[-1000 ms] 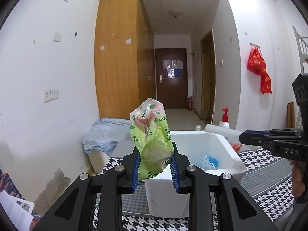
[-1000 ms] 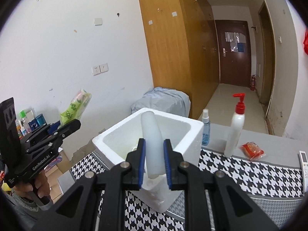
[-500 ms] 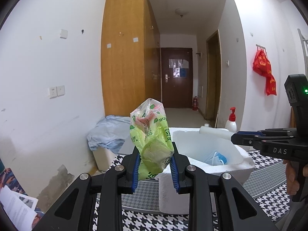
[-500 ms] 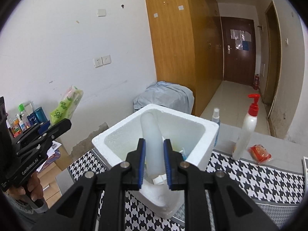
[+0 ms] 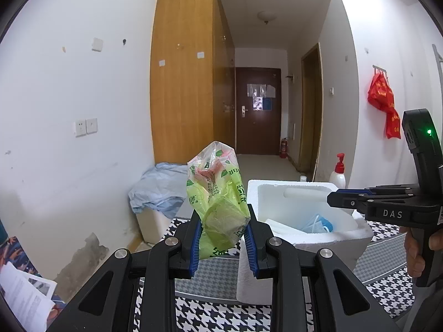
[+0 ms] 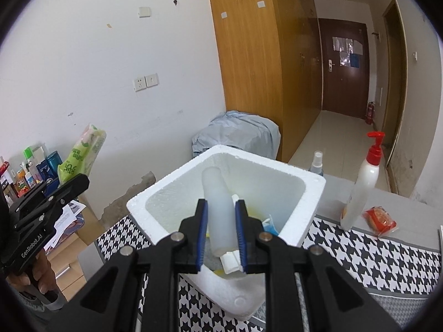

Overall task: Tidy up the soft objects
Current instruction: 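Lift and carry the snack packet and foam tube toward the white foam box, then lower the foam tube into the foam box and open the right tool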

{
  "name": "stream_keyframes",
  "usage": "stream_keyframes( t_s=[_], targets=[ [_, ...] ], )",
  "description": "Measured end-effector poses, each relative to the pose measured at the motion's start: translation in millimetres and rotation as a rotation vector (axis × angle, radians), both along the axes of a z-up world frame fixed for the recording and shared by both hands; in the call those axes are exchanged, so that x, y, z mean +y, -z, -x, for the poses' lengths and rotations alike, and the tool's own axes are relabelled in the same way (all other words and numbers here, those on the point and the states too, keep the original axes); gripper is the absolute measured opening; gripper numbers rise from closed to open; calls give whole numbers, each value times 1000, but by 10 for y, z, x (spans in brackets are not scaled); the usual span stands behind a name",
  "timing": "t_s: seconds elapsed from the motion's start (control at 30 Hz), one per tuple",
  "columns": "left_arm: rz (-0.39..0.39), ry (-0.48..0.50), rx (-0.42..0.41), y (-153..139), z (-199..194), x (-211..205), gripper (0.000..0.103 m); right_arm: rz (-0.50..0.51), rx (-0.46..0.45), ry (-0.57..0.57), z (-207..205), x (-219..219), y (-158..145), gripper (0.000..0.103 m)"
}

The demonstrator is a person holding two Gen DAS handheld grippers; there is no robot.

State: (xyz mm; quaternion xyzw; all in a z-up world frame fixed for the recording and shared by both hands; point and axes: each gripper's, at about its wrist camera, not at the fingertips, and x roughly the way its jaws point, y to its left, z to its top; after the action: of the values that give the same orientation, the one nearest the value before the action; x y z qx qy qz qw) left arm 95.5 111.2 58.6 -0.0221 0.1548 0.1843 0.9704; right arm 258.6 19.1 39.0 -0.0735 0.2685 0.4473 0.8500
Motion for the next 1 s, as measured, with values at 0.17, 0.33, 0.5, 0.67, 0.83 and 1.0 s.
stream_keyframes(
  t_s=[0.17,0.33,0.5,0.67,0.83,1.0],
  targets=[
    [5,-5,3,16,5,1,29,7,0,-8,-12,43,13,22],
    [9,-11,7,23,4,0,29,15,0,-6,-20,68,28,22],
    [8,-17,8,36,7,2,29,16,-4,2,-28,74,27,29],
    [13,-19,9,37,2,4,29,8,-13,2,-3,56,18,61],
    [14,-20,10,36,0,8,29,-2,-15,-21,18,56,14,74],
    [17,-17,14,51,-14,19,29,-8,-18,-22,32,51,11,87]
  ],
)
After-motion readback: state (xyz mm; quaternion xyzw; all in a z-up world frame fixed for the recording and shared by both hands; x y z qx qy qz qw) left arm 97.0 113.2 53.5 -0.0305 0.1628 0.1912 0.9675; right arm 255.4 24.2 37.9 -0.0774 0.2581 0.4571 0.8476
